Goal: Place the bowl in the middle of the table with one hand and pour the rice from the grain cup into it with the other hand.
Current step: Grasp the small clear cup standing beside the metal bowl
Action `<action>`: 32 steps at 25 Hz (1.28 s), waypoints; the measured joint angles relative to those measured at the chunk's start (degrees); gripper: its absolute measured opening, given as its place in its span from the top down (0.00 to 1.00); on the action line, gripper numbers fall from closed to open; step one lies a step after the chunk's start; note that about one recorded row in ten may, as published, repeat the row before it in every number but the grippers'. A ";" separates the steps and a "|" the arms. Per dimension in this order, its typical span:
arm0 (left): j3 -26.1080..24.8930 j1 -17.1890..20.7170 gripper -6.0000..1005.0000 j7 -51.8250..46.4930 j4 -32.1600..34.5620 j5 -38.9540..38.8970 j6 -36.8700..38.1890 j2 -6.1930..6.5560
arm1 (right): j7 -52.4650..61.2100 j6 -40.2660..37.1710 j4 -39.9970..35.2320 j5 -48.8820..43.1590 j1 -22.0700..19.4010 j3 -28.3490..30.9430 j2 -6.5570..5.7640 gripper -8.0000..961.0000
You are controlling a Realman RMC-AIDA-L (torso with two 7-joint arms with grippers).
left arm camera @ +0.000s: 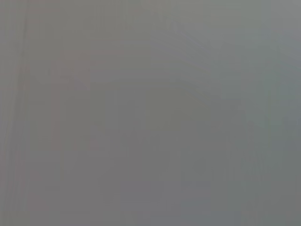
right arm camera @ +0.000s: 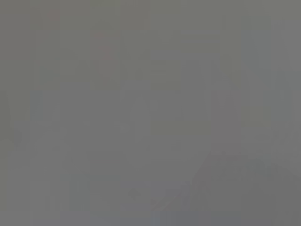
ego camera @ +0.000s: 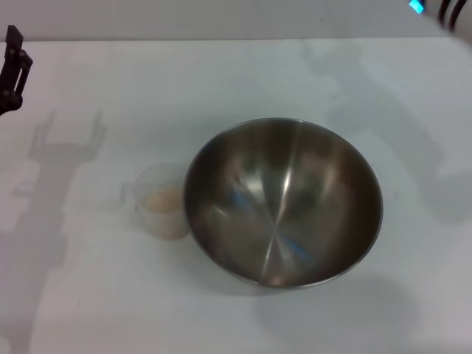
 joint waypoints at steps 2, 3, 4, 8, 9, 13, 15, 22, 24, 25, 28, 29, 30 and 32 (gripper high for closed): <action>0.00 0.46 0.25 -0.01 -0.28 0.01 0.08 -0.10 | -0.01 -17.99 5.26 -0.29 -1.72 -7.12 0.03 0.45; 0.00 0.61 0.25 -0.03 -0.41 0.01 0.14 -0.12 | 0.13 -26.37 8.73 -0.42 -2.16 -10.47 0.09 0.45; 0.00 0.77 0.25 -0.06 -0.52 0.01 0.24 -0.18 | 0.78 -35.13 12.12 -0.42 -2.23 -12.98 0.15 0.45; 0.00 1.15 0.26 -1.31 -0.70 0.00 0.37 -0.25 | 10.29 -66.78 29.52 -0.16 -1.18 -21.44 0.33 0.45; 0.00 1.15 0.26 -1.31 -0.70 0.00 0.37 -0.25 | 15.20 -72.43 33.95 -0.15 -0.89 -22.38 0.34 0.45; 0.02 1.43 0.26 -4.91 -0.23 0.00 0.48 0.06 | 35.54 -88.88 49.50 -0.19 -0.61 -21.95 0.18 0.45; 0.14 1.90 0.26 -5.39 -0.27 0.08 1.01 0.08 | 42.29 -93.93 56.36 -0.22 -0.61 -21.11 0.08 0.45; 2.06 4.33 0.26 -5.30 -0.48 0.44 2.44 -0.16 | 50.20 -97.77 67.38 -0.15 -2.15 -18.08 0.09 0.45; 3.47 4.93 0.27 -5.10 -0.33 0.50 2.44 -0.17 | 50.28 -97.54 68.46 -0.12 -2.57 -17.10 0.14 0.45; 4.60 5.32 0.27 -4.98 -0.24 0.51 2.46 -0.11 | 50.42 -97.21 68.84 -0.06 -2.64 -16.46 0.13 0.45; 6.79 6.19 0.27 -4.78 -0.18 0.53 2.72 0.05 | 50.67 -95.88 69.61 -0.03 -2.67 -14.77 0.08 0.45; 10.52 7.86 0.27 -4.72 -0.03 0.55 4.16 0.14 | 50.48 -95.12 69.89 -0.02 -2.60 -13.94 0.00 0.45; 10.52 7.86 0.27 -4.72 -0.03 0.55 4.16 0.14 | 50.48 -95.12 69.89 -0.02 -2.60 -13.94 0.00 0.45; 11.65 8.36 0.27 -4.72 0.07 0.53 4.74 0.16 | 50.33 -94.47 70.02 0.01 -2.48 -12.72 -0.08 0.45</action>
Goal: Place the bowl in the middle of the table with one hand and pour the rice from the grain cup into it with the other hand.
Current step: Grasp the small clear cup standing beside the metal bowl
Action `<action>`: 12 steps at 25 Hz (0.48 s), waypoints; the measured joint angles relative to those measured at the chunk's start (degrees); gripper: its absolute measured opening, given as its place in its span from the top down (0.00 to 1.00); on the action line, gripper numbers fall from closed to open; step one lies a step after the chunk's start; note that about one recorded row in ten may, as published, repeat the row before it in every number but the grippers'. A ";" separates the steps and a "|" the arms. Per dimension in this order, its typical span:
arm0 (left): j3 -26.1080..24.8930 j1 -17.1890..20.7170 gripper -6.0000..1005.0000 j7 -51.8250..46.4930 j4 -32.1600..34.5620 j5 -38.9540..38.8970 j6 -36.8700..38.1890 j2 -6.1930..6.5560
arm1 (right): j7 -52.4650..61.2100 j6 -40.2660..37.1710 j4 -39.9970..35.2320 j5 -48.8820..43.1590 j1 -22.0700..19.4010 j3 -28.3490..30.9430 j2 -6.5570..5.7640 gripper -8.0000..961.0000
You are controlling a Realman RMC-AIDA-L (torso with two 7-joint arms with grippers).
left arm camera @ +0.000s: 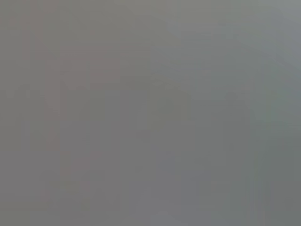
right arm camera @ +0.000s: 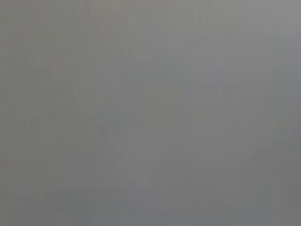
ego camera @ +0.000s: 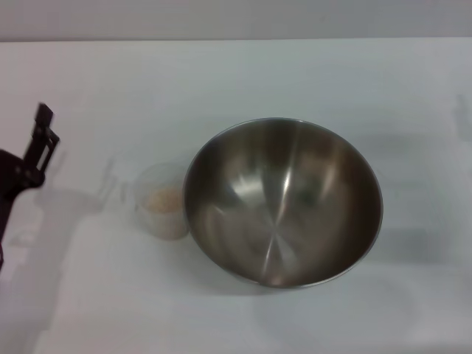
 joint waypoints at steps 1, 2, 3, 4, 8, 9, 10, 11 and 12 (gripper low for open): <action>2.51 0.85 0.27 0.00 0.33 0.01 1.24 0.05 | -0.01 0.25 0.04 0.01 0.03 0.67 -0.03 0.45; 3.12 1.08 0.27 0.00 0.42 0.04 1.41 0.05 | -0.01 0.36 0.07 0.01 0.06 1.34 -0.05 0.45; 3.78 1.37 0.27 0.05 0.53 0.03 1.60 0.05 | -0.02 0.42 0.09 0.01 0.08 1.75 -0.06 0.45; 4.65 2.04 0.27 0.19 0.70 0.04 1.58 0.01 | -0.02 0.43 0.12 0.01 0.14 2.03 -0.07 0.45; 6.06 2.50 0.27 0.11 1.47 0.02 1.35 0.00 | -0.02 0.43 0.16 0.01 0.17 2.07 -0.07 0.45; 7.16 2.74 0.28 0.08 1.81 0.02 1.14 -0.07 | -0.02 0.50 0.16 -0.01 0.25 2.10 -0.07 0.45; 7.16 2.74 0.28 0.08 1.81 0.02 1.14 -0.07 | -0.02 0.50 0.16 -0.01 0.25 2.10 -0.07 0.45; 7.62 2.90 0.28 0.07 1.95 0.01 0.84 -0.11 | -0.02 0.66 0.15 -0.07 0.31 2.11 -0.06 0.45; 8.06 3.09 0.28 0.07 2.06 0.01 0.45 -0.17 | -0.02 0.84 0.13 -0.14 0.35 2.12 -0.07 0.45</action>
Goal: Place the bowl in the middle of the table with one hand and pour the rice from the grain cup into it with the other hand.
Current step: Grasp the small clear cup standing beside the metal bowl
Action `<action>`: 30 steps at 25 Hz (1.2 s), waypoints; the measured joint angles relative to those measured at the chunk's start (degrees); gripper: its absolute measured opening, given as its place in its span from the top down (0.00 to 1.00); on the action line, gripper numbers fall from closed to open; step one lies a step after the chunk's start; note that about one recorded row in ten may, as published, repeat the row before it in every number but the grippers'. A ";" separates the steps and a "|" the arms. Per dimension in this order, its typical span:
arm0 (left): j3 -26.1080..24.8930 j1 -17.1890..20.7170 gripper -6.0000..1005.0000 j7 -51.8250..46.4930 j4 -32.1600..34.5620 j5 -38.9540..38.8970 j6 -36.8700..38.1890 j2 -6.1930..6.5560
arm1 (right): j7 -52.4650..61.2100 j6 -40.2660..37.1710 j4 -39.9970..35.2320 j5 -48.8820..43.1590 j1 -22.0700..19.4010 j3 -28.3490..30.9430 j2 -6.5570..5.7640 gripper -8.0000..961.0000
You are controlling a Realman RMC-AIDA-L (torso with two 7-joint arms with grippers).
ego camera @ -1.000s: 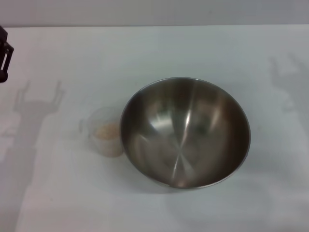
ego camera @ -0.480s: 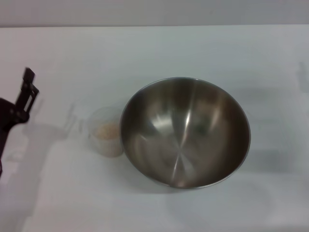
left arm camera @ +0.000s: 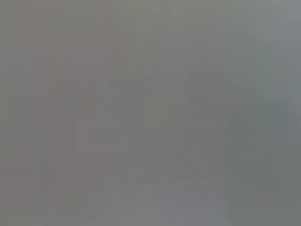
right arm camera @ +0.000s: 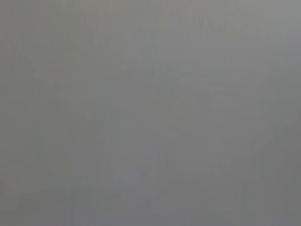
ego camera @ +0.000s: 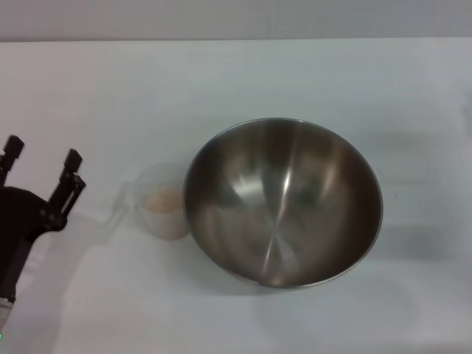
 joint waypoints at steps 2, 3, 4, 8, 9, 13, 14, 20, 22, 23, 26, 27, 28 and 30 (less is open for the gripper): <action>1.94 0.65 0.28 -0.25 -0.01 -0.02 -1.03 0.00 | 0.00 0.58 -0.03 -0.06 0.08 0.02 -0.02 0.45; 1.94 0.65 0.28 -0.25 -0.01 -0.02 -1.03 0.00 | 0.00 0.58 -0.03 -0.06 0.08 0.02 -0.02 0.45; 2.64 0.85 0.28 -0.25 -0.03 -0.03 -1.37 0.01 | 0.00 0.86 -0.03 -0.05 0.13 0.03 -0.06 0.45; 4.67 1.30 0.28 -0.07 -0.36 -0.03 -3.60 -0.05 | 0.00 1.13 0.03 -0.06 0.31 0.05 -0.13 0.45; 5.28 1.31 0.28 -0.06 -0.45 -0.02 -4.33 -0.05 | 0.00 1.19 0.04 -0.06 0.37 0.06 -0.15 0.45; 6.33 1.23 0.28 -0.04 -0.75 -0.01 -6.63 -0.12 | 0.00 1.79 0.07 0.00 0.62 0.09 -0.23 0.45; 6.56 1.15 0.29 -0.02 -0.83 0.00 -7.00 -0.15 | 0.01 1.91 0.08 0.01 0.67 0.10 -0.24 0.45; 7.40 0.22 0.29 0.04 -1.05 -0.17 -10.07 -0.17 | 0.00 2.31 0.13 0.00 0.79 0.10 -0.33 0.45; 7.23 -0.33 0.29 0.07 -0.91 -0.35 -11.54 -0.17 | 0.00 2.35 0.13 -0.03 0.79 0.10 -0.34 0.45; 7.23 -0.33 0.29 0.07 -0.91 -0.35 -11.54 -0.17 | 0.00 2.35 0.13 -0.03 0.79 0.10 -0.34 0.45; 7.06 -1.06 0.29 0.20 -0.58 -0.45 -12.75 -0.17 | 0.00 2.21 0.13 -0.20 0.79 0.10 -0.35 0.45; 6.88 -1.58 0.29 0.26 -0.44 -0.47 -13.79 -0.13 | 0.00 2.01 0.11 -0.33 0.77 0.10 -0.35 0.45; 6.88 -1.58 0.29 0.26 -0.44 -0.47 -13.79 -0.13 | 0.00 1.95 0.08 -0.36 0.74 0.10 -0.35 0.45; 6.60 -1.98 0.30 0.26 -0.24 -0.48 -14.46 -0.10 | 0.01 1.90 0.05 -0.38 0.72 0.09 -0.35 0.45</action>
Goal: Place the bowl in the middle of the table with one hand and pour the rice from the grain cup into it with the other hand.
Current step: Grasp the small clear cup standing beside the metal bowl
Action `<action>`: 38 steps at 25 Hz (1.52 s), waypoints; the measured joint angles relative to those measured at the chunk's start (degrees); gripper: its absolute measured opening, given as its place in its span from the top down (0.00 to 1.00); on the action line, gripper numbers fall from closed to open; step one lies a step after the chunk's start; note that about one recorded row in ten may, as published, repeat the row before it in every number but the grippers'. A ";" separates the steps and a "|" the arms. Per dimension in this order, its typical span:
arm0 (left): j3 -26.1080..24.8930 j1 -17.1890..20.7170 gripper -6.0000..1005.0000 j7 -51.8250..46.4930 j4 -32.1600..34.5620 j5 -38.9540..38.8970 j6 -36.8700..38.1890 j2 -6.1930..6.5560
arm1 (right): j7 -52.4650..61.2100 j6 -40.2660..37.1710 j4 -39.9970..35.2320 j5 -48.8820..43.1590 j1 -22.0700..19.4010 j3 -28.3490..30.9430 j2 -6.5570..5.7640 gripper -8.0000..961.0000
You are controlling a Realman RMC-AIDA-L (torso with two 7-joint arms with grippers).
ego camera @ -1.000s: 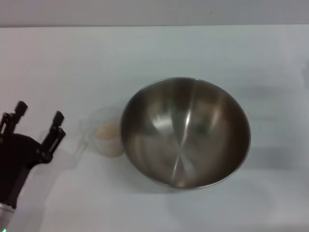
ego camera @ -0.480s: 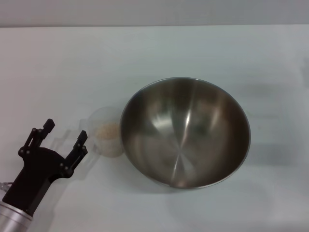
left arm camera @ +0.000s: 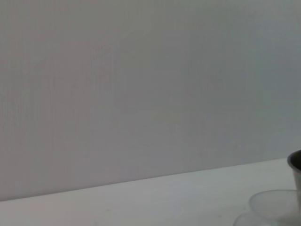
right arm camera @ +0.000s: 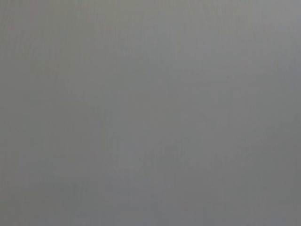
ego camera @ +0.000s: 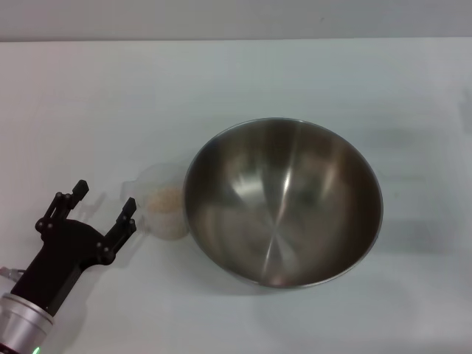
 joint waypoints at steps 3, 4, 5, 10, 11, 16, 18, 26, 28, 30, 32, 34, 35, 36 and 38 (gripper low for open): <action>-0.39 -0.71 0.30 0.42 0.18 0.00 -0.72 0.02 | 0.00 -0.08 -0.04 -0.02 -0.06 0.00 0.00 0.45; -0.65 -0.97 0.30 0.70 0.18 0.01 -1.00 0.02 | 0.00 -0.09 -0.10 -0.02 -0.08 0.00 0.00 0.45; -0.65 -0.97 0.30 0.70 0.18 0.01 -1.00 0.02 | 0.00 -0.09 -0.10 -0.02 -0.08 0.00 0.00 0.45; -1.14 -1.75 0.30 1.15 0.17 0.03 -1.88 0.03 | 0.00 -0.02 -0.25 -0.02 0.02 -0.07 0.00 0.45; -1.14 -1.75 0.30 1.15 0.17 0.03 -1.88 0.03 | 0.00 -0.02 -0.25 -0.02 0.02 -0.07 0.00 0.45; -2.41 -2.69 0.30 1.28 0.15 -0.02 -3.60 -0.02 | 0.01 0.10 -0.44 -0.02 0.08 -0.10 0.00 0.45; -2.43 -2.79 0.31 1.29 0.06 -0.02 -3.69 -0.02 | 0.02 0.23 -0.45 -0.02 0.21 -0.04 0.00 0.45; -2.48 -2.85 0.31 0.78 -0.43 -0.06 -4.48 0.02 | 0.03 0.42 -0.23 -0.01 0.95 0.01 0.00 0.45; -2.45 -2.85 0.39 0.82 -0.45 -0.06 -4.48 0.02 | 0.03 0.46 -0.20 0.03 1.15 0.00 -0.01 0.45; -2.41 -2.85 0.47 1.03 -0.45 -0.03 -4.48 0.02 | 0.03 0.57 -0.05 0.23 1.38 0.01 -0.05 0.45; -2.40 -2.86 0.55 1.16 -0.45 0.22 -4.43 0.02 | 0.03 0.78 -0.01 0.41 1.52 0.01 -0.07 0.45; -2.40 -2.86 0.61 1.18 -0.45 0.24 -4.35 0.02 | 0.03 0.97 -0.01 0.43 1.57 0.01 -0.12 0.45; -2.39 -2.85 0.63 1.20 -0.45 0.25 -4.29 0.02 | 0.03 0.97 -0.01 0.43 1.57 0.01 -0.12 0.45; -2.40 -2.88 0.66 1.19 -0.45 0.25 -4.24 0.02 | 0.03 1.07 -0.01 0.44 1.59 0.00 -0.14 0.45; -2.40 -3.09 0.71 1.11 -0.45 0.25 -4.20 0.02 | 0.03 1.15 0.00 0.44 1.59 0.01 -0.15 0.45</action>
